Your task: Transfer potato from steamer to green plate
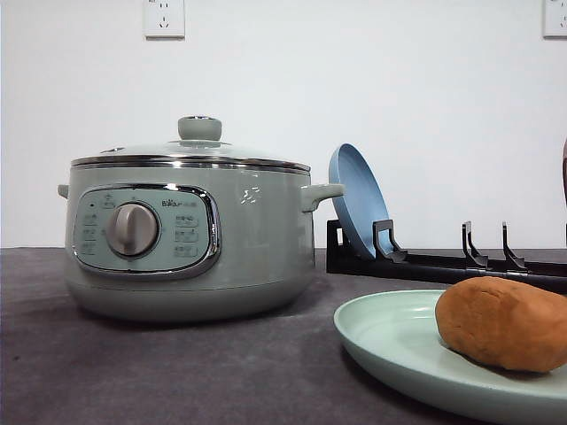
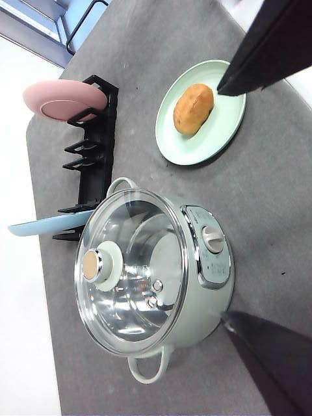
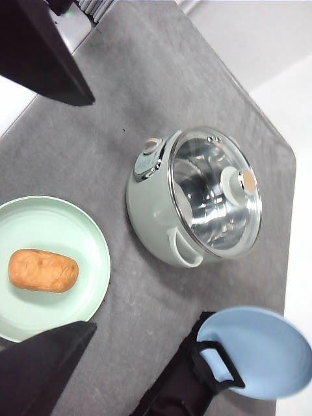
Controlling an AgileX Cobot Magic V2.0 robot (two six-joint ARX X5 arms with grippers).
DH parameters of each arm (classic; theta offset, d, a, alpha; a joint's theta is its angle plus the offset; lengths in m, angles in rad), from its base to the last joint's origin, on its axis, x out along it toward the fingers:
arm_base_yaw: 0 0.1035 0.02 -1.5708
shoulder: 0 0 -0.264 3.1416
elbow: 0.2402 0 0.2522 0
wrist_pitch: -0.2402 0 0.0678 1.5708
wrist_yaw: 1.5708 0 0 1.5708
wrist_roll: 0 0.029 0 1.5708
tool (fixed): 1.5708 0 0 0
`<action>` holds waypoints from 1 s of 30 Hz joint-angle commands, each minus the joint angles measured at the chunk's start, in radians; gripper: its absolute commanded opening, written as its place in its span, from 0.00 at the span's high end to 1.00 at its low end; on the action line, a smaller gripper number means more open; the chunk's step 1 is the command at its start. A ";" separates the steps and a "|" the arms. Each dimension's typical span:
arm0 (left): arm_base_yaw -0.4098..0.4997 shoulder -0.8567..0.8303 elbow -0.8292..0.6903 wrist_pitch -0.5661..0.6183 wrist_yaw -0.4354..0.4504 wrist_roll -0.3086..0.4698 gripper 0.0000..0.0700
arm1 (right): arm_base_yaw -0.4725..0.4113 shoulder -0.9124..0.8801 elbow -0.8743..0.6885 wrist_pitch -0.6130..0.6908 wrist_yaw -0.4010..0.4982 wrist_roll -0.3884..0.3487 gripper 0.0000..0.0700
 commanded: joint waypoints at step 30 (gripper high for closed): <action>-0.007 0.002 0.010 0.011 0.015 0.000 1.00 | 0.005 0.006 0.017 0.007 0.006 -0.023 0.96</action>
